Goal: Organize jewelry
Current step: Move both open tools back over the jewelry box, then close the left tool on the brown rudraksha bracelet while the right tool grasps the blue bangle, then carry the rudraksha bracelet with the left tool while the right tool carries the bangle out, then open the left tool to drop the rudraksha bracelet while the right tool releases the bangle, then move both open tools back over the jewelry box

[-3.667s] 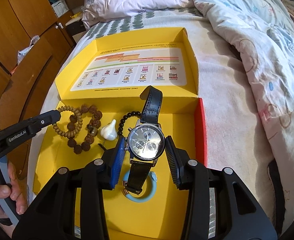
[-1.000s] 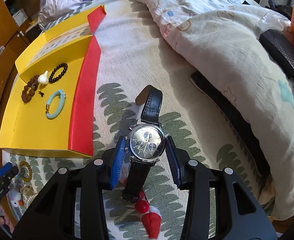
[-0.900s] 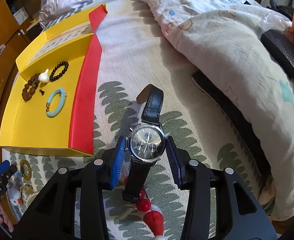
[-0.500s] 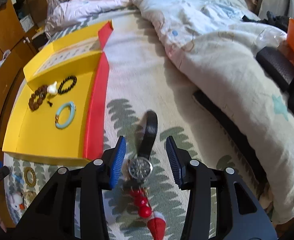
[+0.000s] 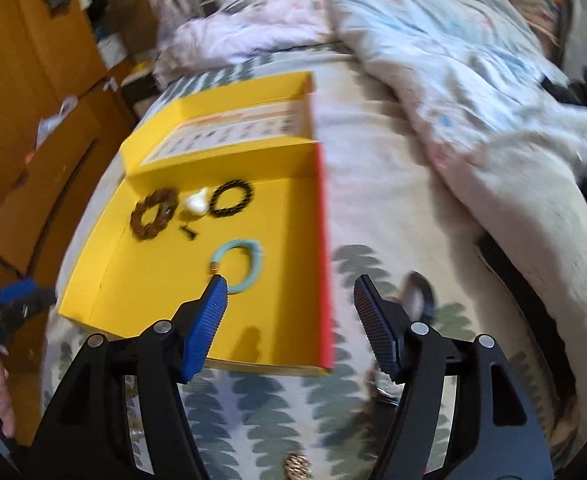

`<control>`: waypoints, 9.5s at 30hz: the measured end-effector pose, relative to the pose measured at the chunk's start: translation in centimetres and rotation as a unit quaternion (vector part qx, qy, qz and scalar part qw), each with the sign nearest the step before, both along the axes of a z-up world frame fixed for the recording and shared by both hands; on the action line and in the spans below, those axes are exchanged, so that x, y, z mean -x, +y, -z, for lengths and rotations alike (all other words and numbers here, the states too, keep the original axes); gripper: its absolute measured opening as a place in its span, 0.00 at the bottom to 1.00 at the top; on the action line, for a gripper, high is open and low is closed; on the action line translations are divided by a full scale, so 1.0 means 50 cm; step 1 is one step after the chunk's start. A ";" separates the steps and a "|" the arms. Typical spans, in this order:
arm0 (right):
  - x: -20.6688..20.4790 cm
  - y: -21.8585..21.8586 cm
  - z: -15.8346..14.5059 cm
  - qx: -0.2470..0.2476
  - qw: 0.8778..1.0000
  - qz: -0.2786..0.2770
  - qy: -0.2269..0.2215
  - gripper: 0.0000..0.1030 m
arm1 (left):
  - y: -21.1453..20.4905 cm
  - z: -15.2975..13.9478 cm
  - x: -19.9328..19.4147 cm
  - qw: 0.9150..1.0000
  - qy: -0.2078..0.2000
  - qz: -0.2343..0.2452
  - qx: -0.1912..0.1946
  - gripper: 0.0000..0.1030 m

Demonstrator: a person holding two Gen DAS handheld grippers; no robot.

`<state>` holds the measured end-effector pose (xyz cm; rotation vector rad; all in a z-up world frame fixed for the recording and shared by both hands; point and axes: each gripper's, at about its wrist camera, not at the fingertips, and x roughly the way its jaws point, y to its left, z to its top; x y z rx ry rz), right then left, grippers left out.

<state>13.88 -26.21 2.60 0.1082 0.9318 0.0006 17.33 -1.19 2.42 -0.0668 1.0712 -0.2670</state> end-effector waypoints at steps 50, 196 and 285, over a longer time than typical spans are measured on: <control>-0.228 0.142 0.202 0.098 0.983 -0.057 0.147 0.78 | -0.088 0.184 -0.298 0.995 0.074 0.029 -0.058 0.89; 0.270 0.009 0.024 -0.034 0.998 -0.010 0.057 0.59 | -0.097 -0.106 0.298 0.990 -0.046 0.137 0.005 0.19; 0.152 0.072 -0.019 0.026 0.997 -0.014 -0.066 0.71 | -0.031 -0.211 0.226 0.975 -0.219 -0.023 0.017 0.87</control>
